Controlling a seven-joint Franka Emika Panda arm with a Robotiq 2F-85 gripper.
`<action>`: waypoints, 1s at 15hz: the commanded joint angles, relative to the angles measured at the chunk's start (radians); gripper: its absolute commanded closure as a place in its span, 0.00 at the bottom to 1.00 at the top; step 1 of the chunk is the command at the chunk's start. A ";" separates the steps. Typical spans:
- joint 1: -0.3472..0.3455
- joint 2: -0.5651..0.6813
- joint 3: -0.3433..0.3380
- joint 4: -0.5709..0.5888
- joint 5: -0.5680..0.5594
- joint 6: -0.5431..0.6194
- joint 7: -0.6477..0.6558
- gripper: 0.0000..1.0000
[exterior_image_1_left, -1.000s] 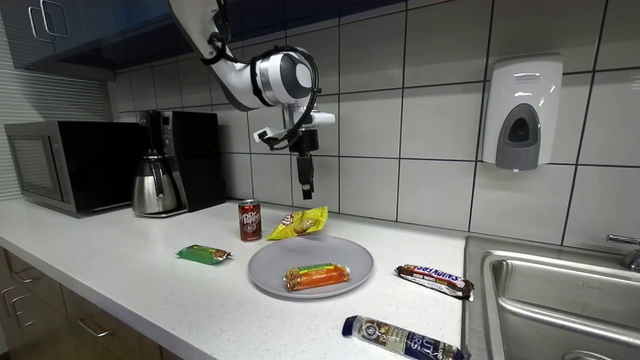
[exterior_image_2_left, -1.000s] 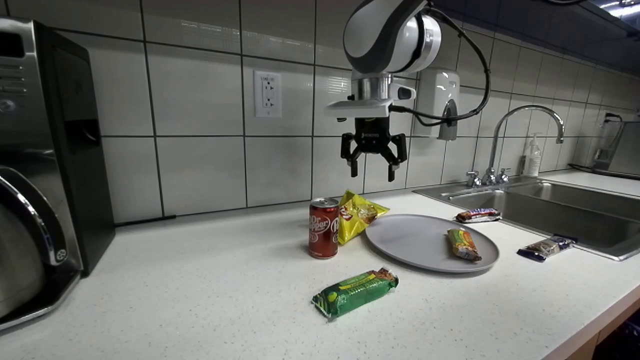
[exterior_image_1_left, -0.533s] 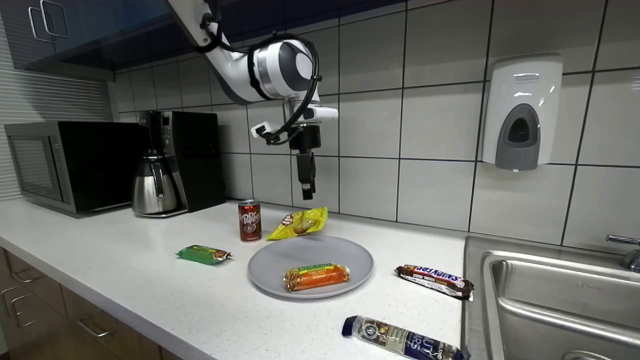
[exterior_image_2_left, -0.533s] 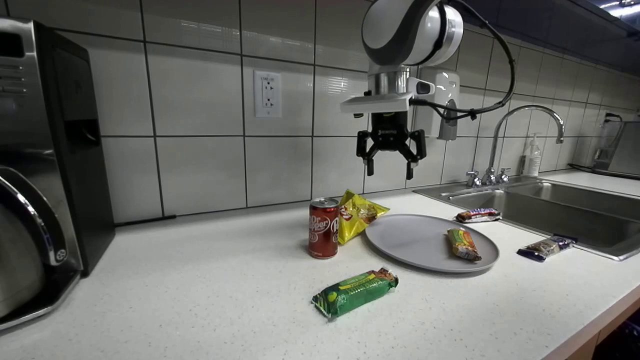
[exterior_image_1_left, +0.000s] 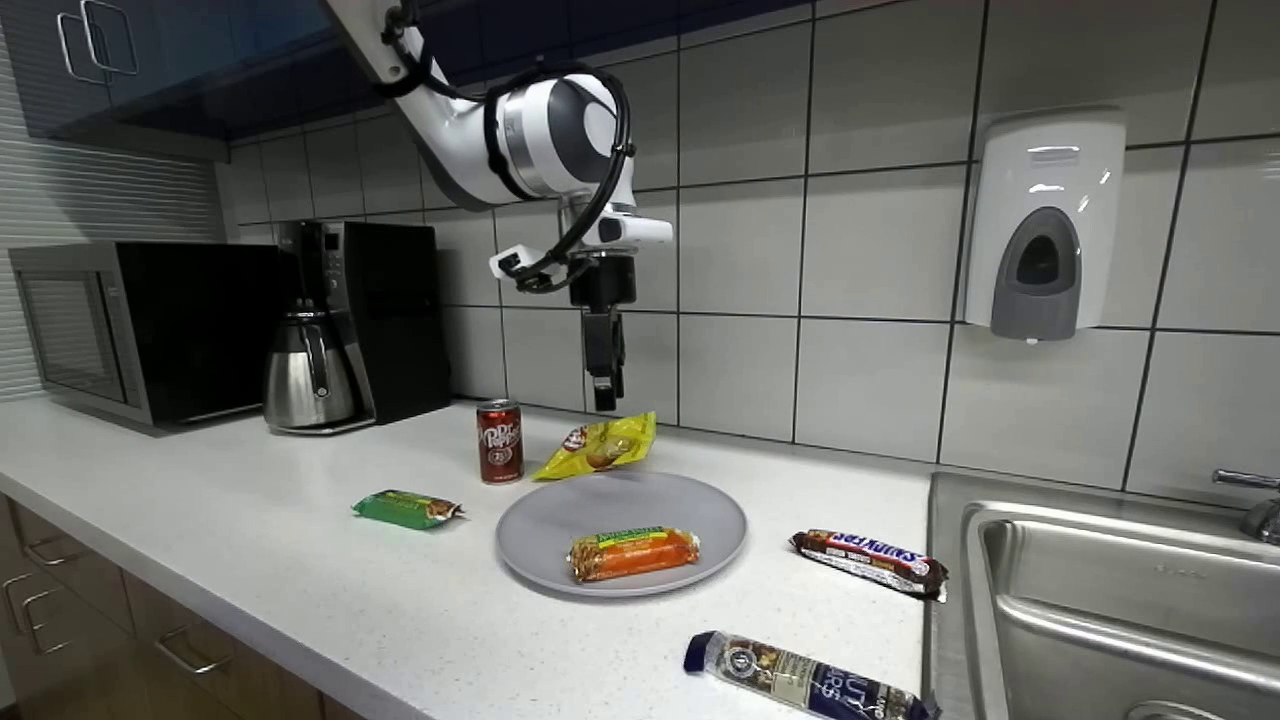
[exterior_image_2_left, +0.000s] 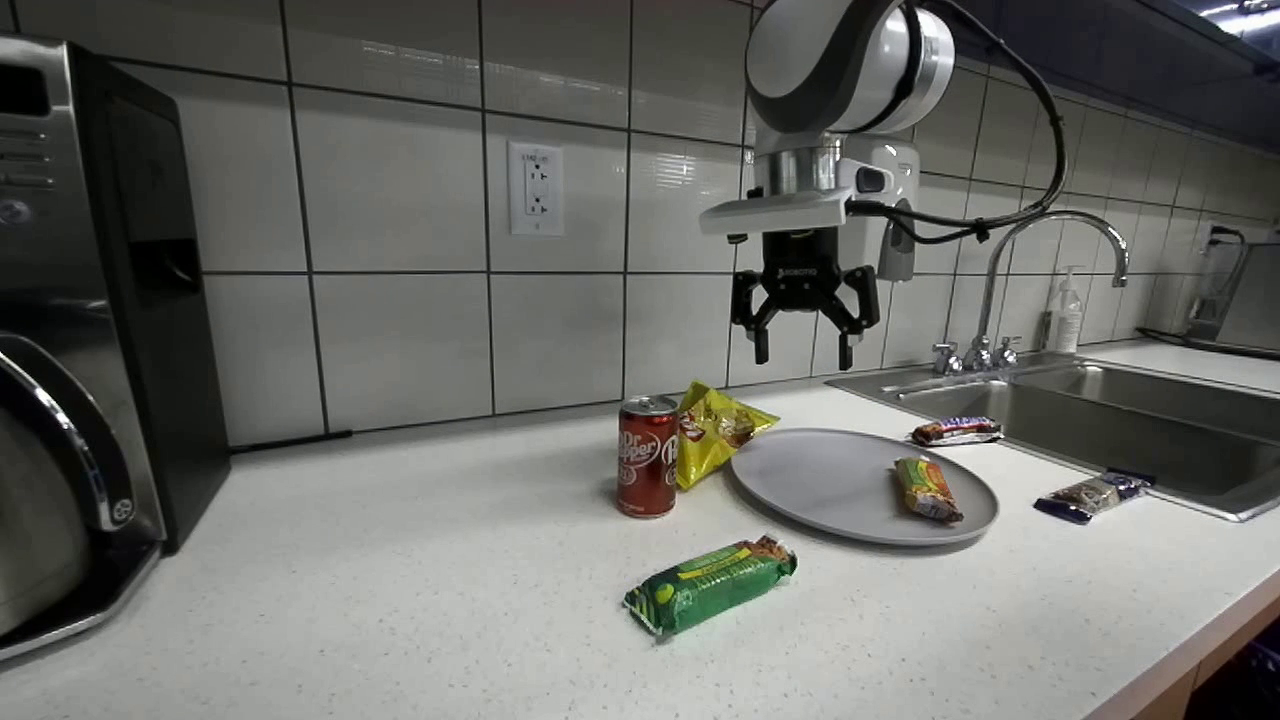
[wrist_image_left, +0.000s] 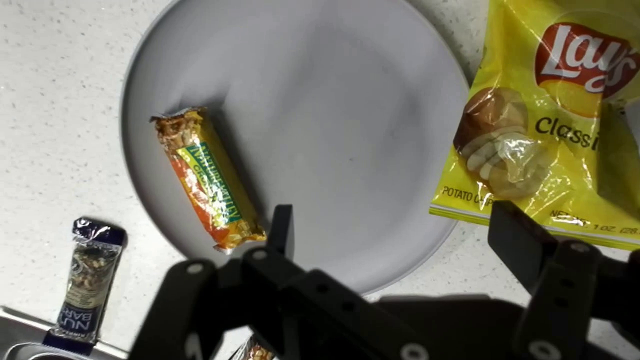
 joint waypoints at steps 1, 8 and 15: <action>-0.009 -0.073 0.013 -0.077 -0.008 -0.006 -0.012 0.00; -0.002 -0.153 0.046 -0.167 -0.006 -0.015 -0.021 0.00; 0.007 -0.266 0.098 -0.278 0.000 -0.021 -0.012 0.00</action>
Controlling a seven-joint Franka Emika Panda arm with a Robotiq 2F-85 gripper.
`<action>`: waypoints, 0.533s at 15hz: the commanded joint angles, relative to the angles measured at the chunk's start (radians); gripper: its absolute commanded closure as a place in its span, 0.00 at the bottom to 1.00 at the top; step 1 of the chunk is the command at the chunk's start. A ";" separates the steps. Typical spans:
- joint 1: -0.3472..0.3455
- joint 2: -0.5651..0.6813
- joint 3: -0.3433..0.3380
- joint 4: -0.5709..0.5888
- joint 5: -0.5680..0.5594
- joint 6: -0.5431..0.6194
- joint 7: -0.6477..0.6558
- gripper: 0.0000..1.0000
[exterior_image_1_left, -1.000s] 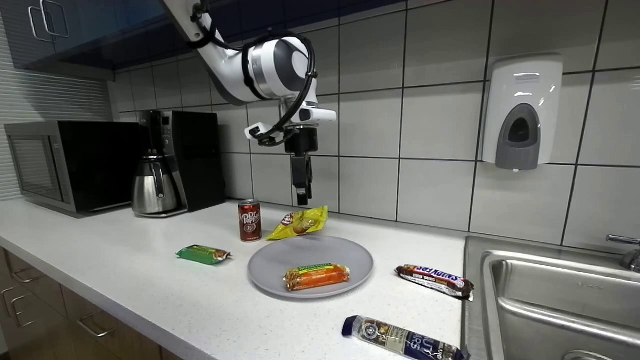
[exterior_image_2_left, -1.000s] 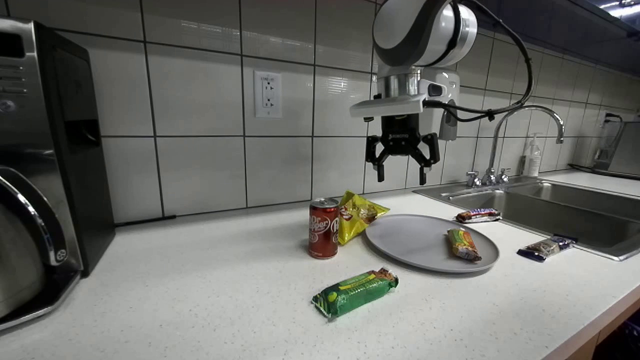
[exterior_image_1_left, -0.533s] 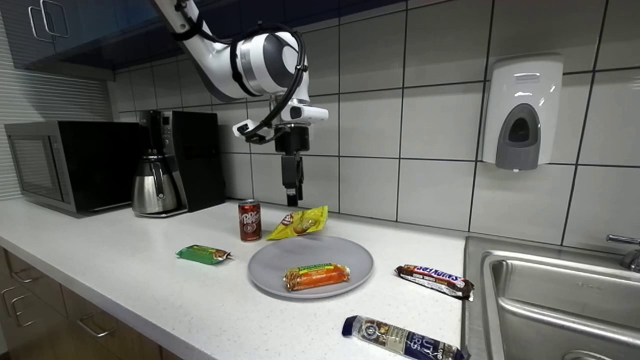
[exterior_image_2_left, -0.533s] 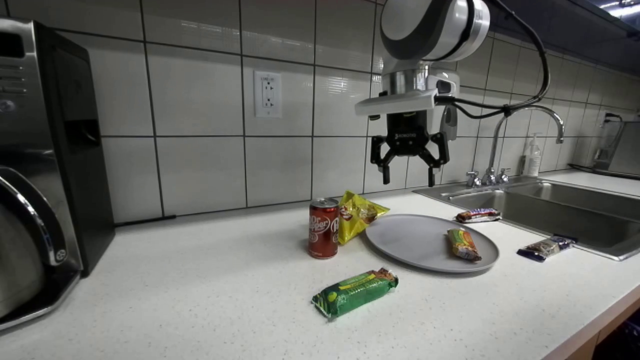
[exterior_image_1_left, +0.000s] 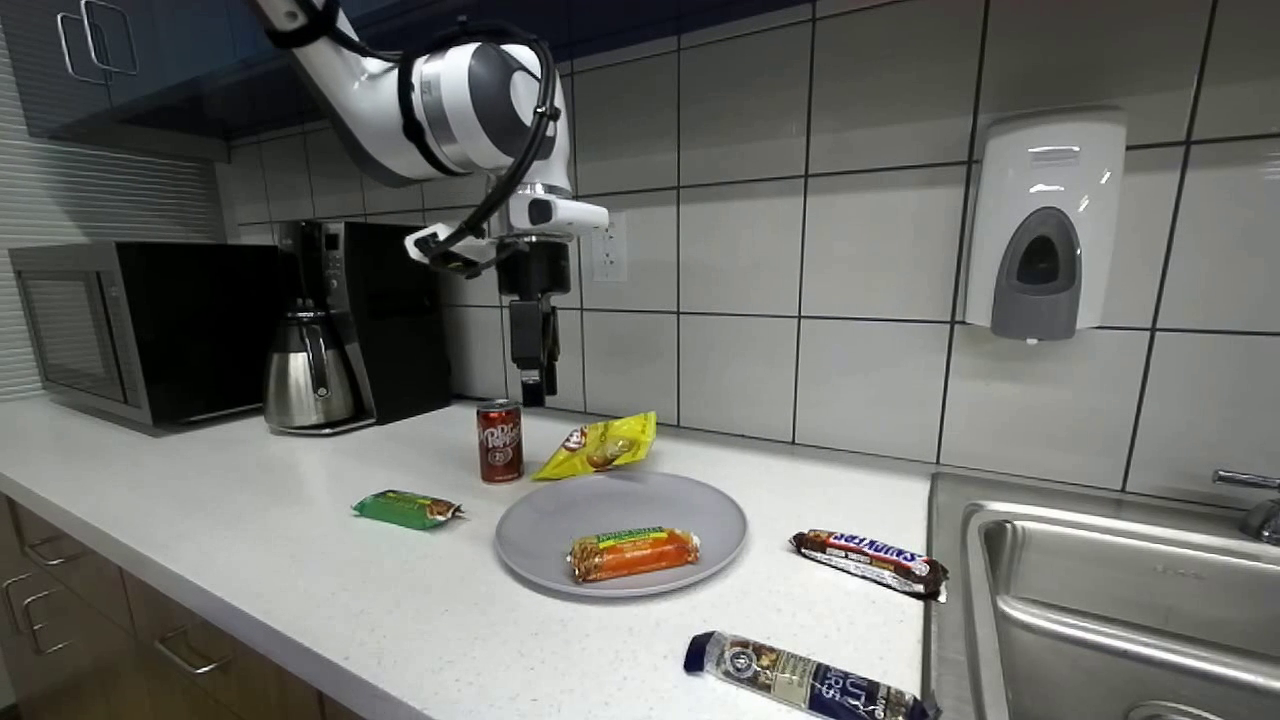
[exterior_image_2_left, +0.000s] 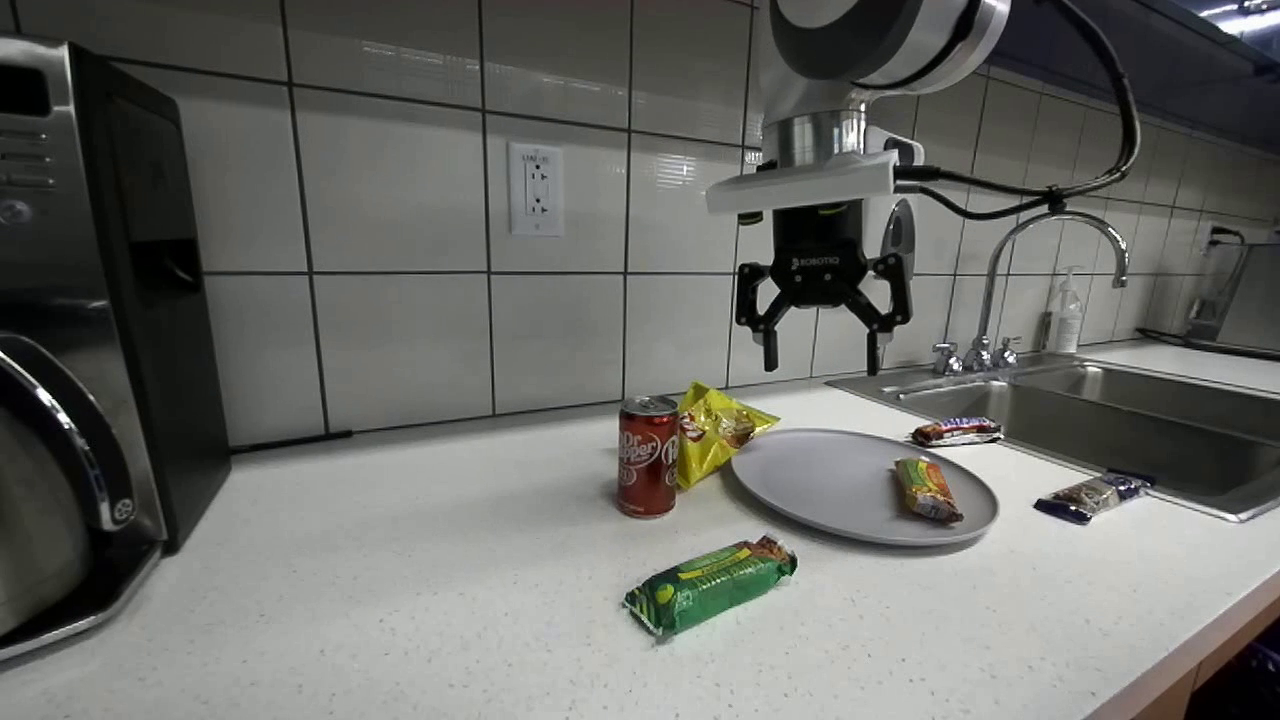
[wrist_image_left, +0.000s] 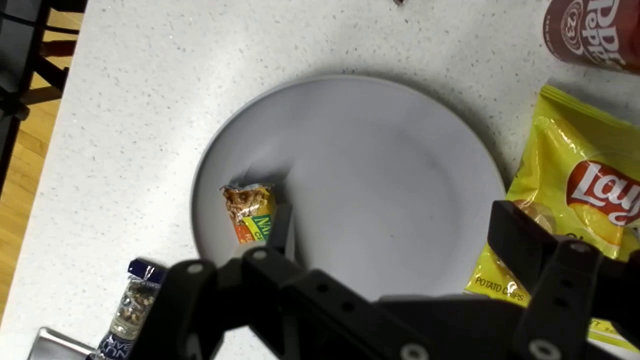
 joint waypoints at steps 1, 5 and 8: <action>-0.006 -0.106 0.032 -0.090 0.001 -0.024 -0.008 0.00; -0.008 -0.168 0.060 -0.146 0.007 -0.044 -0.003 0.00; -0.006 -0.198 0.084 -0.182 0.029 -0.041 0.013 0.00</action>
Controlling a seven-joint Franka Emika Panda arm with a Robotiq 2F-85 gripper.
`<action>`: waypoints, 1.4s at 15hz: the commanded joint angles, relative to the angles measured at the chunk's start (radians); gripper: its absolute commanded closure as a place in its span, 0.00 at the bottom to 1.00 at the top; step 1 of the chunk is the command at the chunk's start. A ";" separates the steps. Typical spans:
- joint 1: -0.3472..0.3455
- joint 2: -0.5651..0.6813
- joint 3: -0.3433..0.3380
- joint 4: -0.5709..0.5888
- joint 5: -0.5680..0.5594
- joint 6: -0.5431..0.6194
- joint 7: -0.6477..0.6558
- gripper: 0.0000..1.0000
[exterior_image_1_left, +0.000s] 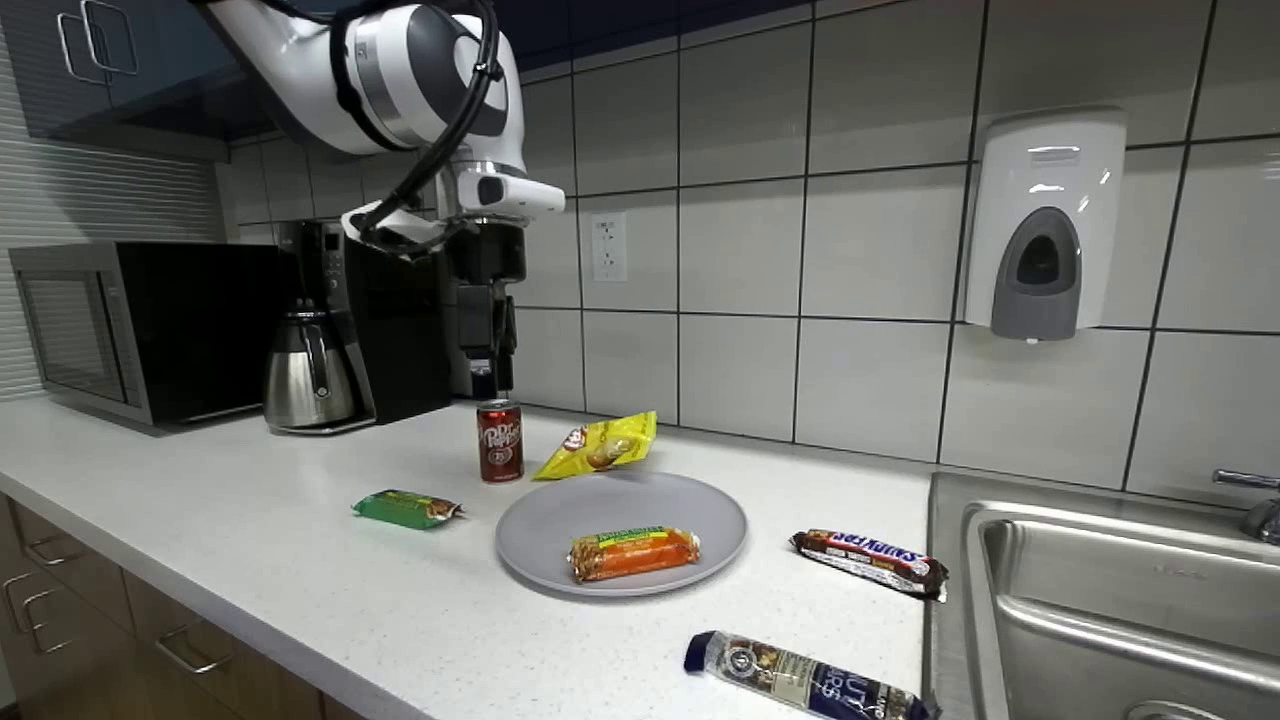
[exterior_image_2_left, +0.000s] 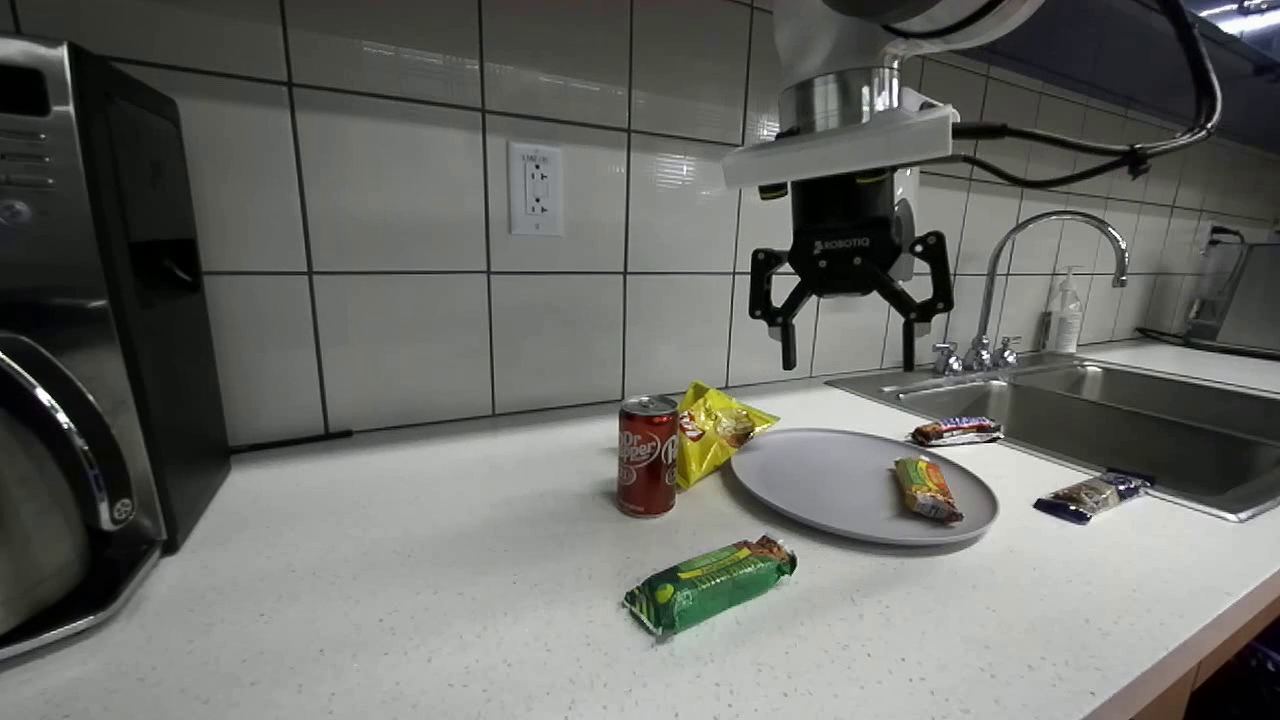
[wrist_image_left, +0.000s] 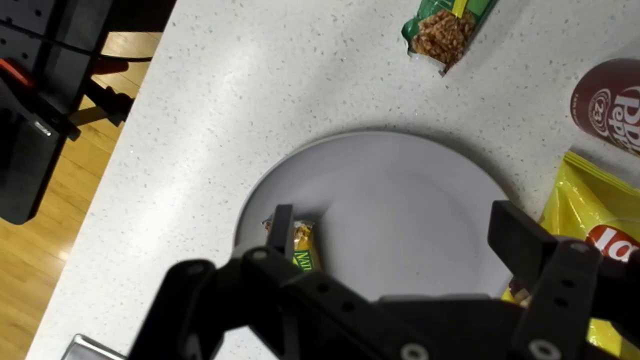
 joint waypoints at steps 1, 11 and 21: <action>-0.005 -0.069 0.036 -0.064 0.035 -0.014 0.019 0.00; 0.010 -0.043 0.106 -0.097 0.092 0.045 0.112 0.00; 0.051 0.061 0.126 -0.073 0.071 0.157 0.237 0.00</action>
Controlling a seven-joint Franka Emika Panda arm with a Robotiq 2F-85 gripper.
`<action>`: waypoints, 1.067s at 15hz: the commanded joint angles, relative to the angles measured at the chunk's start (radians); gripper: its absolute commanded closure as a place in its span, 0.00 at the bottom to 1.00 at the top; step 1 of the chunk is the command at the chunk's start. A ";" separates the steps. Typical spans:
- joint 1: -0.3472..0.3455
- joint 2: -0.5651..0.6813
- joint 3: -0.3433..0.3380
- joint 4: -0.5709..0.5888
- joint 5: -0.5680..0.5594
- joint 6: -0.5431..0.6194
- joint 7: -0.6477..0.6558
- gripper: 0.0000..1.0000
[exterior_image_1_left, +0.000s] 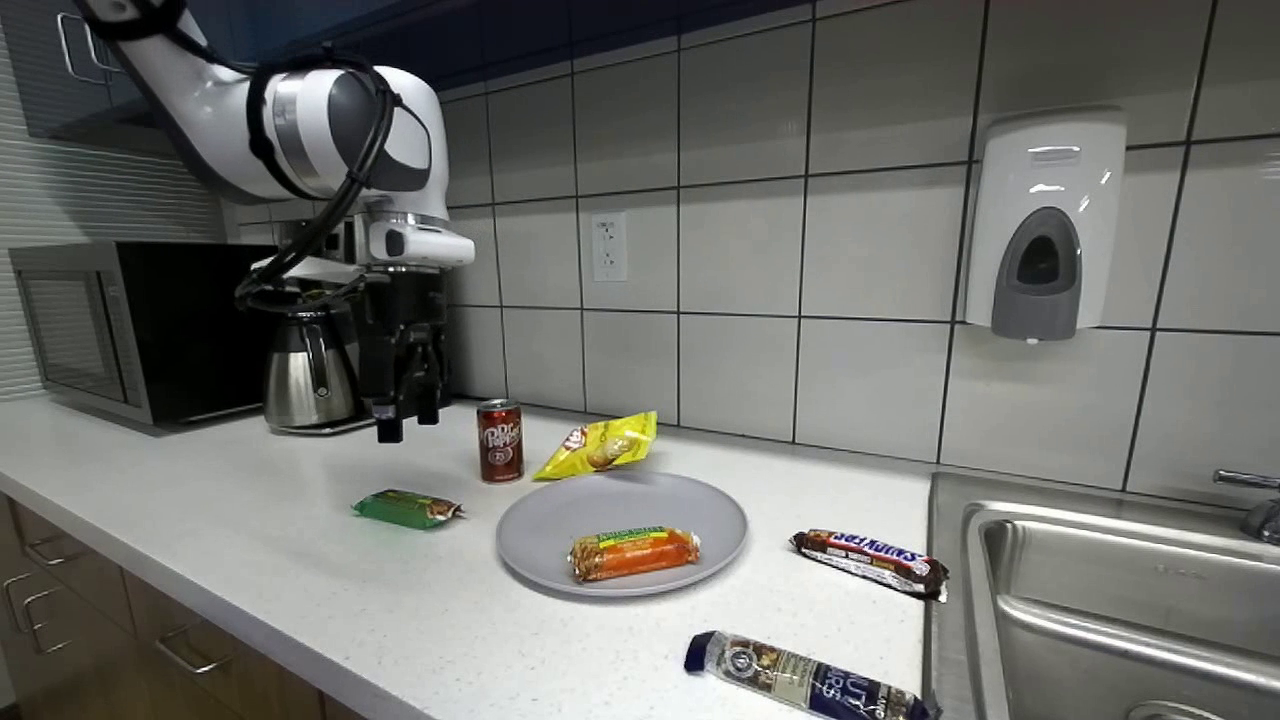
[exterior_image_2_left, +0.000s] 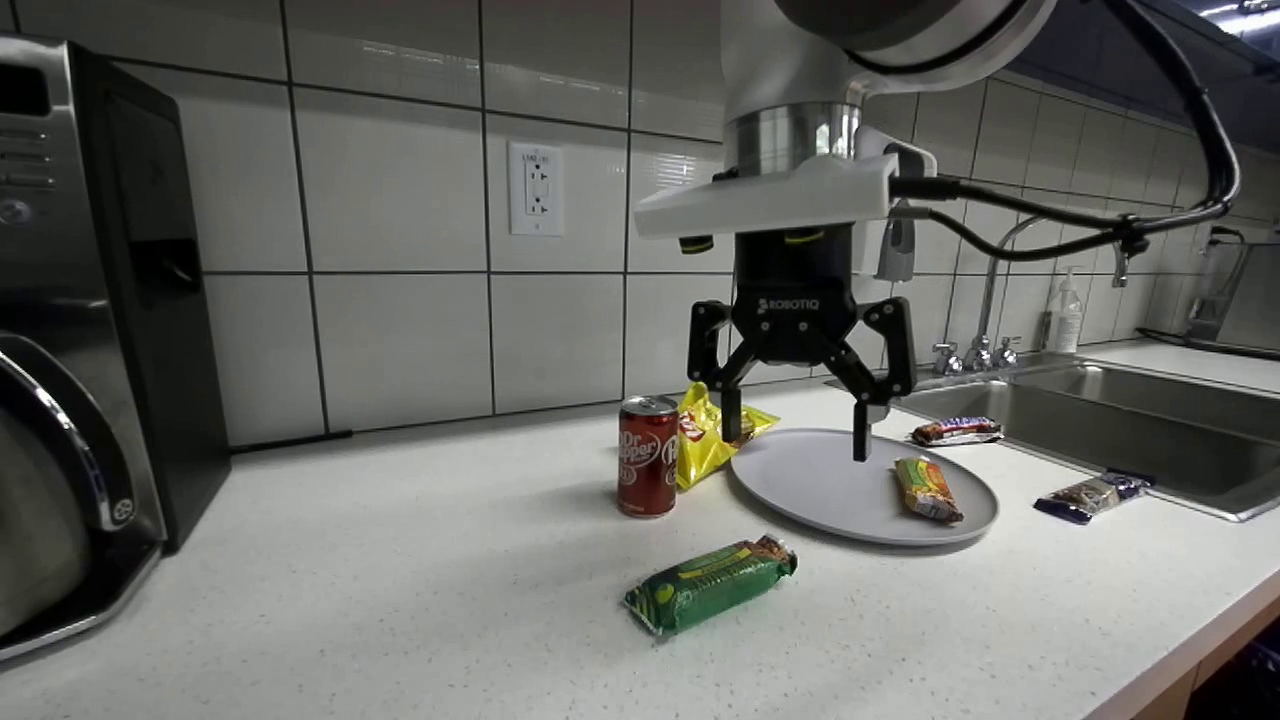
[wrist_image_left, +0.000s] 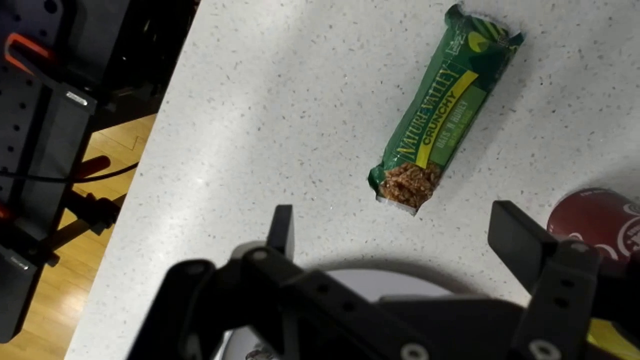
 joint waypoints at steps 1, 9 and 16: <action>0.014 0.042 0.007 0.018 -0.010 0.037 0.047 0.00; 0.041 0.138 -0.007 0.053 -0.021 0.104 0.063 0.00; 0.067 0.226 -0.022 0.117 -0.025 0.119 0.078 0.00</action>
